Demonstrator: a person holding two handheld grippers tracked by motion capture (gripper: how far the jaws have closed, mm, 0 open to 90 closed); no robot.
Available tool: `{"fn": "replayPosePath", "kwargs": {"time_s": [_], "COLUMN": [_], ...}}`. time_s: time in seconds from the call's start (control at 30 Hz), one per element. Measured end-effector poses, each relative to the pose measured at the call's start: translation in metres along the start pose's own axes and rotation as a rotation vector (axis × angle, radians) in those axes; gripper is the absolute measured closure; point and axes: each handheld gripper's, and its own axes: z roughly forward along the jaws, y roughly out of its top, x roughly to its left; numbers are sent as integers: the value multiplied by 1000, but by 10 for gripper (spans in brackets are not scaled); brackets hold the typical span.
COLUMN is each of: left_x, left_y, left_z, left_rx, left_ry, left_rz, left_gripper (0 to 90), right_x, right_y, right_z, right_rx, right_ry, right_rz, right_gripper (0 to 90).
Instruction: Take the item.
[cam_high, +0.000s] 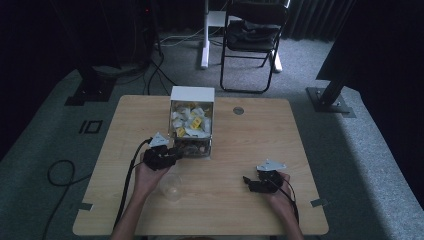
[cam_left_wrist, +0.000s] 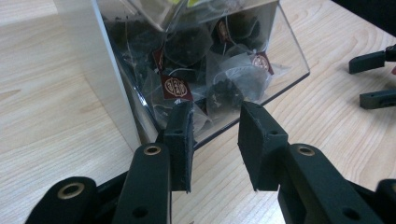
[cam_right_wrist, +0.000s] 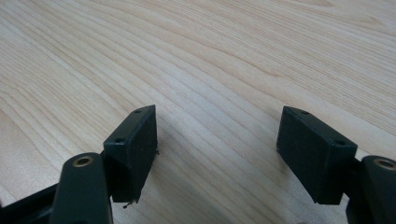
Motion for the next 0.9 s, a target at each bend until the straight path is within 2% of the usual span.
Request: {"fn": "replayPosePath", "kwargs": {"time_s": [0.3,0.63,0.9], "left_x": [1,1,1], "left_y": [3,0,-3], "left_z": [5,2,-2], "left_rx": [18,19,19], "left_ry": [-19,-57,-68], "left_rz": [9,-16,-18], "left_gripper": [668,682,682], "right_x": [0,0,0], "right_y": [0,0,0], "right_z": [0,0,0], "right_rx": [0,0,0], "right_ry": [0,0,0], "right_rz": [0,0,0], "right_gripper": [288,288,288]}}
